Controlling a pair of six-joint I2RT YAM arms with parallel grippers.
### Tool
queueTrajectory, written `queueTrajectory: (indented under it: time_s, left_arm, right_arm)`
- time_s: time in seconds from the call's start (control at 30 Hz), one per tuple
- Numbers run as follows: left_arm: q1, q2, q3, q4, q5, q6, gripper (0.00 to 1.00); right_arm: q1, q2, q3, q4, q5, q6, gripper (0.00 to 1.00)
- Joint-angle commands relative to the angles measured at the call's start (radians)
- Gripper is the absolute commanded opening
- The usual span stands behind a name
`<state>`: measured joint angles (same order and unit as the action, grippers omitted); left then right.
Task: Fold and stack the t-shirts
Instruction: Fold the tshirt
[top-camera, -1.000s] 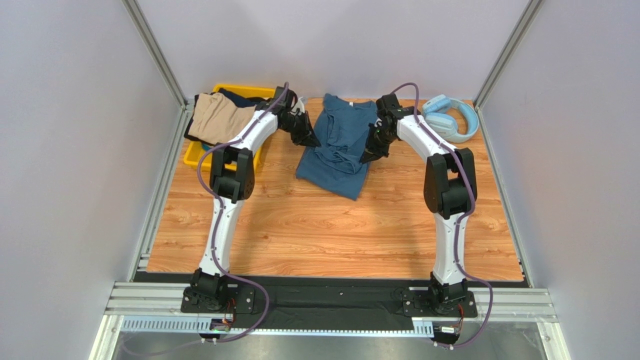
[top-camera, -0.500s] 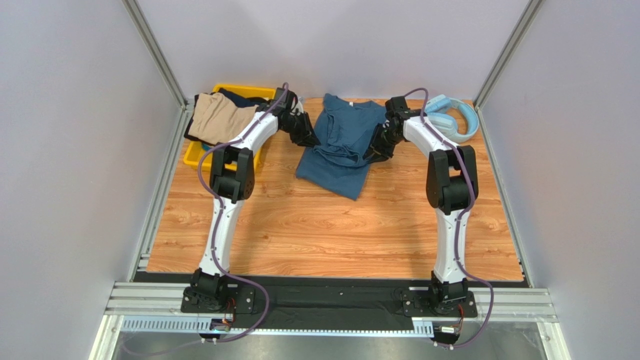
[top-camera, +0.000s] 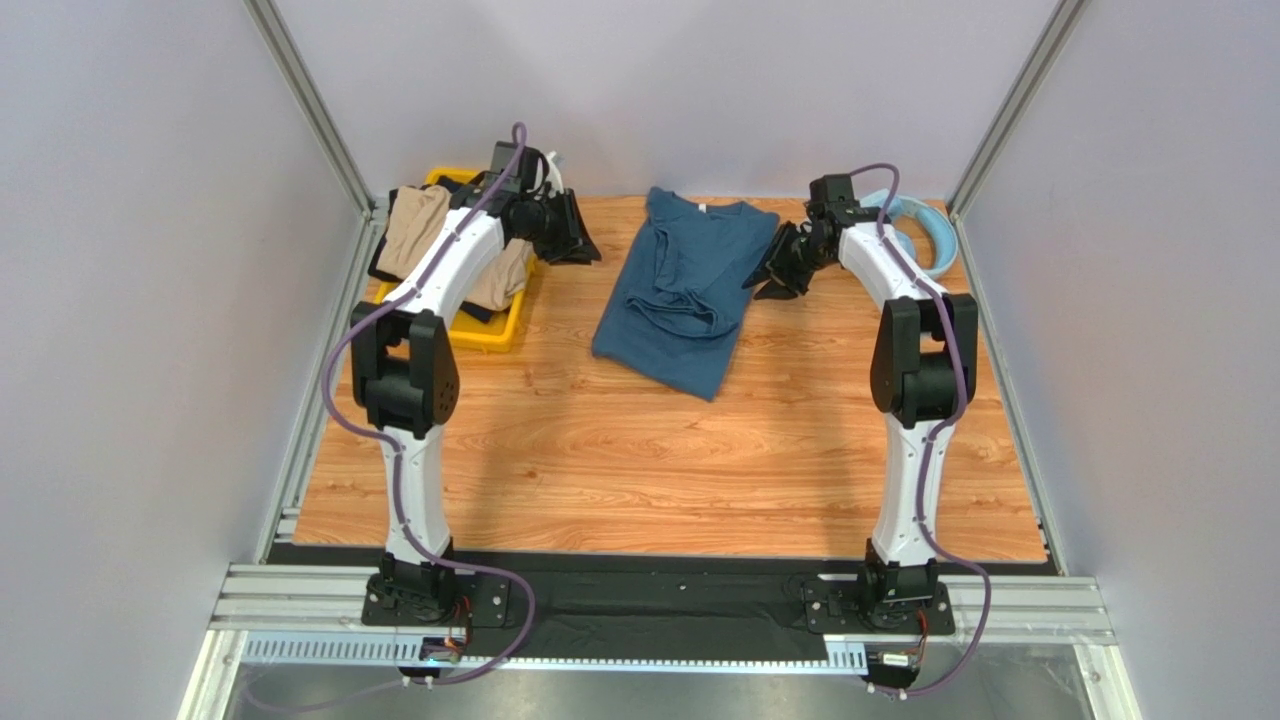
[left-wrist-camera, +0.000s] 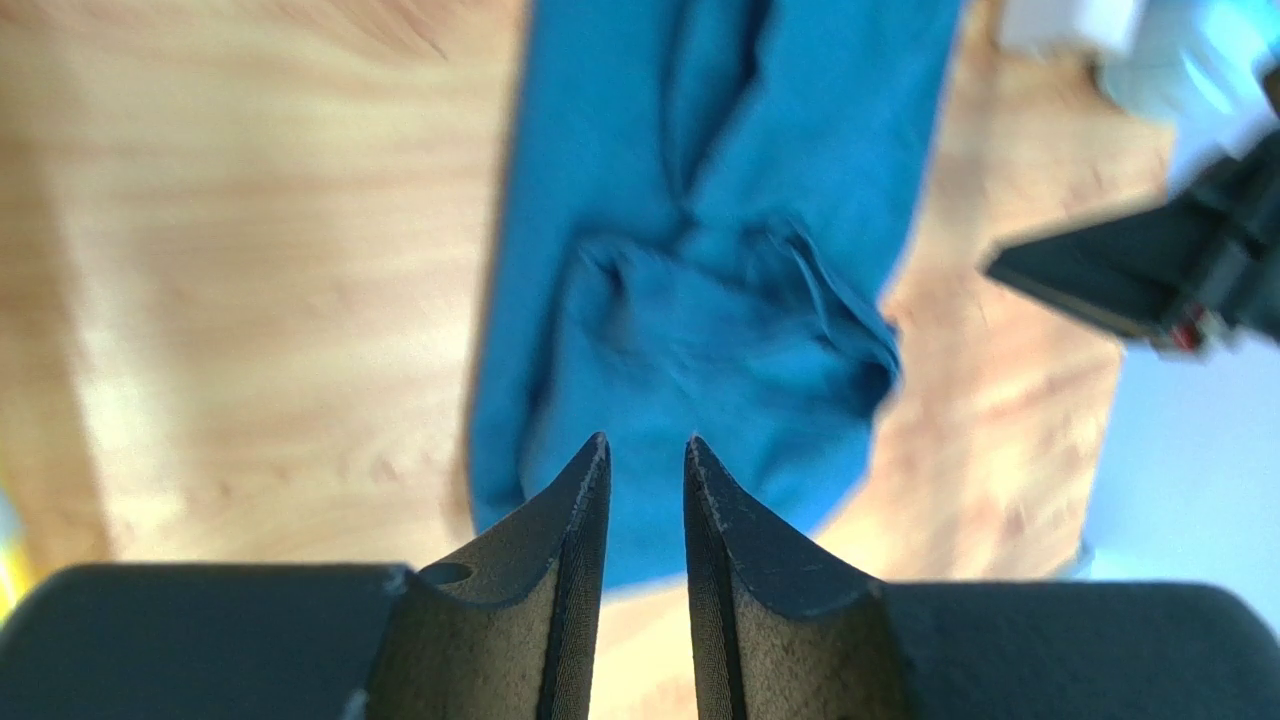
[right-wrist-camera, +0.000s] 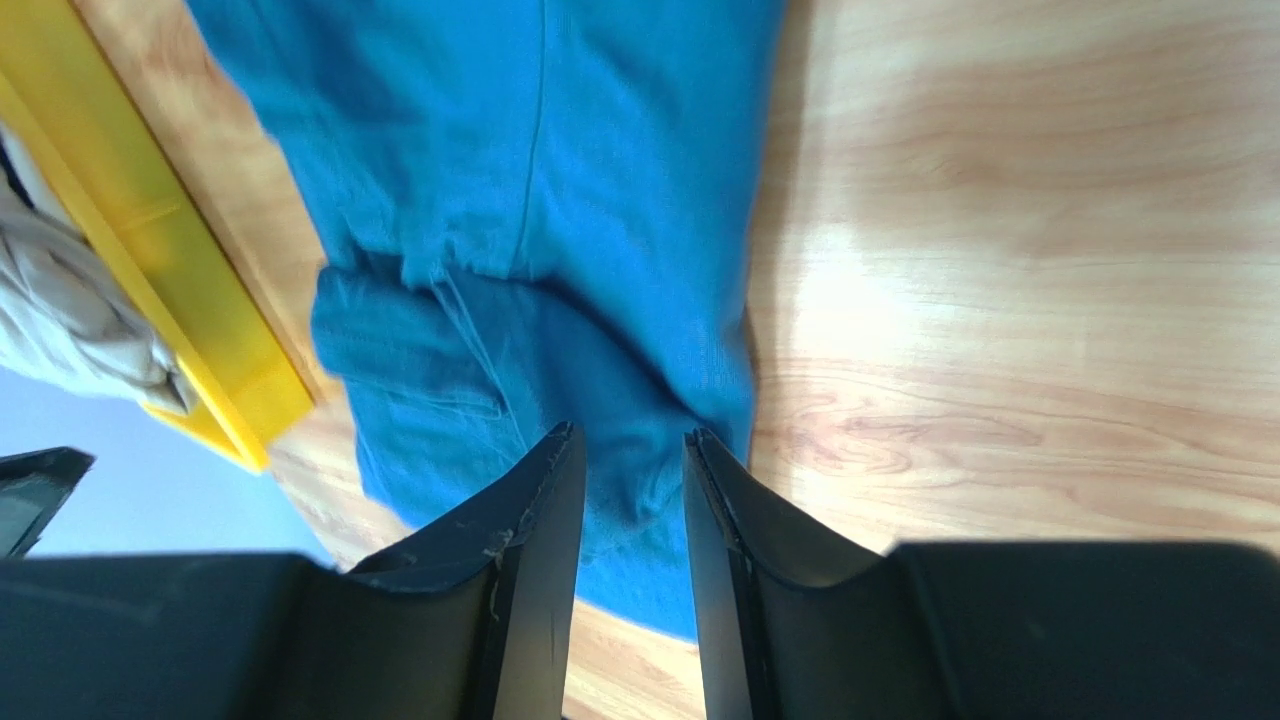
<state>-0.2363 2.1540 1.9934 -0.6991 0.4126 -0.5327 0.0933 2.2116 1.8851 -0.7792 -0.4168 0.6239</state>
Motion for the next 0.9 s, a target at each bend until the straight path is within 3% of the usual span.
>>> queueTrajectory:
  time_s: [0.0, 0.1, 0.3, 0.87]
  left_arm:
    - [-0.038, -0.118, -0.143, -0.014, 0.109, 0.099, 0.31]
    - [-0.075, -0.138, -0.246, -0.007, 0.138, 0.128, 0.31]
    - [-0.135, -0.12, -0.413, 0.099, 0.17, 0.111, 0.28]
    - [-0.172, -0.043, -0.367, 0.145, 0.169, 0.119, 0.24]
  right_arm:
    - [0.061, -0.148, -0.096, -0.042, -0.063, -0.056, 0.36]
    - [0.141, -0.226, -0.201, -0.043, -0.019, -0.082, 0.36]
    - [0.243, -0.236, -0.281, -0.019, -0.007, -0.078, 0.36]
    - [0.29, 0.016, -0.075, -0.02, 0.01, -0.081, 0.34]
